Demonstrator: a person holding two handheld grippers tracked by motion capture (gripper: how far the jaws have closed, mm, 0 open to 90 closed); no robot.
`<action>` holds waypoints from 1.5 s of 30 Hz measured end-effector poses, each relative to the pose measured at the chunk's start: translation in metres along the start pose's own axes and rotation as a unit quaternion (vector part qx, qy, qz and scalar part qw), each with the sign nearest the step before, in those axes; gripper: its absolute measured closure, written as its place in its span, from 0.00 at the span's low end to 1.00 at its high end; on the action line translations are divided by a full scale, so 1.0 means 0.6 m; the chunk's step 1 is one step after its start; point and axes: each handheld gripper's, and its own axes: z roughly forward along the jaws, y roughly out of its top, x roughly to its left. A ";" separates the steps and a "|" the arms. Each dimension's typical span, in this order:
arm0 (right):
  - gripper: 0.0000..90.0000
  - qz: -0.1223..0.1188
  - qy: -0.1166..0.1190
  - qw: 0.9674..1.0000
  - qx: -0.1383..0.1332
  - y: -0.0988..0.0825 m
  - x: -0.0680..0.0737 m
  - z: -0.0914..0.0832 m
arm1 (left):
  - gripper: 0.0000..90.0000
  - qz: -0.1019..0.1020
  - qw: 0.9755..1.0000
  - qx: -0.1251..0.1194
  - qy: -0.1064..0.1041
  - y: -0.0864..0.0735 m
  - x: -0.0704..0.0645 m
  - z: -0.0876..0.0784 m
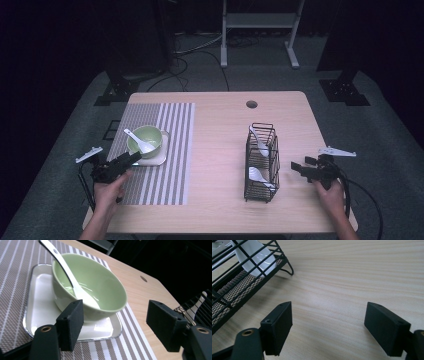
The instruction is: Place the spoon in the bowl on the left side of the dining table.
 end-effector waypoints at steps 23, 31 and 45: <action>0.24 0.001 0.002 1.000 -0.003 0.000 0.000 -0.001 | 0.17 0.068 0.996 0.052 -0.026 -0.021 -0.056 0.018; 0.24 -0.001 0.003 1.000 -0.004 0.000 -0.001 -0.001 | 0.11 0.083 0.994 0.073 -0.026 -0.030 -0.066 0.028; 0.24 0.000 0.003 1.000 -0.004 0.000 0.000 -0.001 | 0.10 0.103 0.990 0.088 -0.044 -0.042 -0.097 0.044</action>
